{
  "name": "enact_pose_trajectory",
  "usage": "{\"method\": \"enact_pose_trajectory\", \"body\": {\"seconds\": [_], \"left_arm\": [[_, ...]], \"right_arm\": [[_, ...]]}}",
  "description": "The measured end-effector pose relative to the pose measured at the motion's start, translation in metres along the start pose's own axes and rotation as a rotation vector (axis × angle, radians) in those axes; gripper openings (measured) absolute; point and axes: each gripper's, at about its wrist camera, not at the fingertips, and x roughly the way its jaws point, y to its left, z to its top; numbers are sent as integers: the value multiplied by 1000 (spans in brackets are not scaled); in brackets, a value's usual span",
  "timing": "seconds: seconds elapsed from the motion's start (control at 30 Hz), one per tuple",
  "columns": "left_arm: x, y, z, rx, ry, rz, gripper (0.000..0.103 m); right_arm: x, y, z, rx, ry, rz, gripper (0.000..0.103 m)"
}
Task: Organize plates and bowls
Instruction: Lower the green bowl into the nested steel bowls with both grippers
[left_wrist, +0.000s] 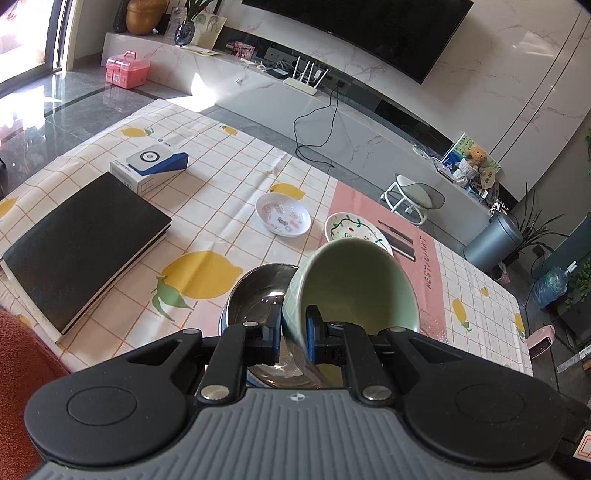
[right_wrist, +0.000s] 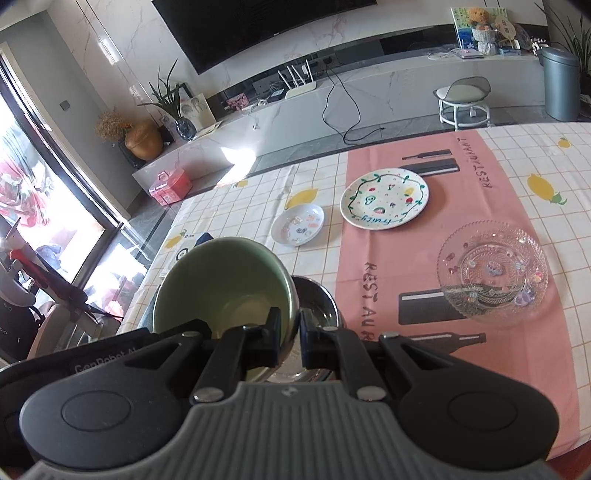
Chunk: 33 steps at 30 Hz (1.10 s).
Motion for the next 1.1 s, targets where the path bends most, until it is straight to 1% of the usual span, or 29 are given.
{"method": "enact_pose_trajectory", "body": {"seconds": [0.27, 0.43, 0.8, 0.97, 1.1], "left_arm": [[23, 10, -3, -7, 62, -3, 15], [37, 14, -3, -3, 100, 20, 15], [51, 14, 1, 38, 139, 78, 16], [54, 13, 2, 56, 150, 80, 18], [55, 12, 4, 65, 167, 83, 20]], "right_arm": [[25, -2, -2, -2, 66, -39, 8], [43, -8, -2, -1, 111, -54, 8], [74, -8, -3, -42, 177, -55, 7], [80, -9, 0, -61, 180, -53, 6], [84, -5, 3, -113, 178, -66, 6]]}}
